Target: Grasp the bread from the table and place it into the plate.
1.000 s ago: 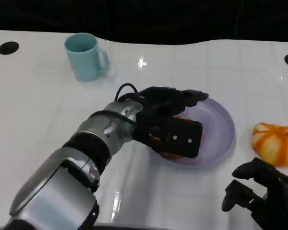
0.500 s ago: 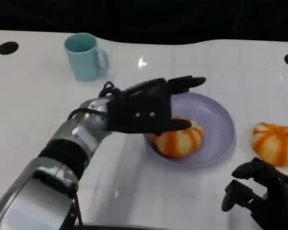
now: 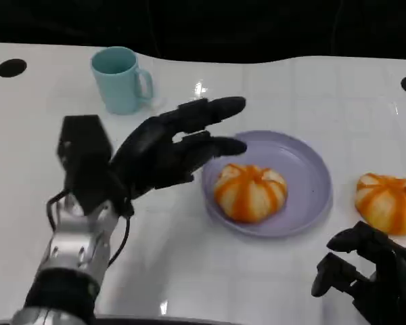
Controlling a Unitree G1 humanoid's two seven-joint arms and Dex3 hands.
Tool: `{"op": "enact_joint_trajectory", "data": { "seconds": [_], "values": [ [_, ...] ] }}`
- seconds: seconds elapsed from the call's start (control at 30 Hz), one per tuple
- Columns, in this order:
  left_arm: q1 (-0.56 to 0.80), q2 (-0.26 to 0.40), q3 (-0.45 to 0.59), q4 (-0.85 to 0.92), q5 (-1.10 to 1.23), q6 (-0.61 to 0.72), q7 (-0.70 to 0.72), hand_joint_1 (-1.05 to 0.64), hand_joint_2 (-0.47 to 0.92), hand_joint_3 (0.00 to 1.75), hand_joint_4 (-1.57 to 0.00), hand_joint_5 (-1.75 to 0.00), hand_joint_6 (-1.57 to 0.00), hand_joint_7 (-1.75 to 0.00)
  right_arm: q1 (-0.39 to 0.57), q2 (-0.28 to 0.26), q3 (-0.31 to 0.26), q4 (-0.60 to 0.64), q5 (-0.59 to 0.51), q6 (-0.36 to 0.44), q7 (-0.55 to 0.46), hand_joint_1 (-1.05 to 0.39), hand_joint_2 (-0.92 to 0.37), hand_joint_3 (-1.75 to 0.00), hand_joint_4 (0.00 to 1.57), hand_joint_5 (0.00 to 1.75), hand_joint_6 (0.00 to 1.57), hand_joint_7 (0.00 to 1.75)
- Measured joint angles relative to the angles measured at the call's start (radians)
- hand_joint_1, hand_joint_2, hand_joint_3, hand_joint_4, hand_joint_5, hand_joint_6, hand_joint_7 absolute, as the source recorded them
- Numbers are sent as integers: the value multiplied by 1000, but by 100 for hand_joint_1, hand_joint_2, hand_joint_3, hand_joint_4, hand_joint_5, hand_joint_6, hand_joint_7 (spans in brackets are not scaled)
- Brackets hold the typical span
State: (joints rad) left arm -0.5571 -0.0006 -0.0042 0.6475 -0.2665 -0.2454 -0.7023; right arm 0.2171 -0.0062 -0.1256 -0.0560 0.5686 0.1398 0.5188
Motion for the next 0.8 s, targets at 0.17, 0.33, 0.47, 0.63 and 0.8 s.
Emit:
{"op": "enact_joint_trajectory", "data": {
  "seconds": [0.17, 0.33, 0.47, 0.63, 0.8],
  "values": [
    [152, -18, 57, -220, -133, 175, 39, -62, 92, 36, -67, -155, -75, -71, 1, -3, 1, -2, 0, 3, 0, -53, -92, -21, 74, 152, 82, 96],
    [300, -30, 75, -407, -173, 264, 96, -59, 92, 49, -67, -174, -54, -144, 3, -4, 1, -7, 2, 16, -4, -52, -92, -20, 75, 151, 83, 95],
    [404, -62, 103, -531, -264, 333, 138, -57, 92, 51, -73, -175, -55, -160, 7, -4, 0, -10, 2, 18, -4, -52, -92, -21, 75, 151, 84, 94],
    [533, -119, 124, -628, -359, 390, 169, -54, 92, 52, -74, -175, -51, -174, 6, -4, 0, -11, 2, 17, -2, -53, -92, -22, 75, 151, 85, 93],
    [621, -125, 129, -679, -396, 426, 181, -54, 92, 49, -74, -175, -52, -175, 6, -8, -1, -11, 3, 17, 1, -52, -92, -22, 76, 149, 85, 91]
  ]
}}
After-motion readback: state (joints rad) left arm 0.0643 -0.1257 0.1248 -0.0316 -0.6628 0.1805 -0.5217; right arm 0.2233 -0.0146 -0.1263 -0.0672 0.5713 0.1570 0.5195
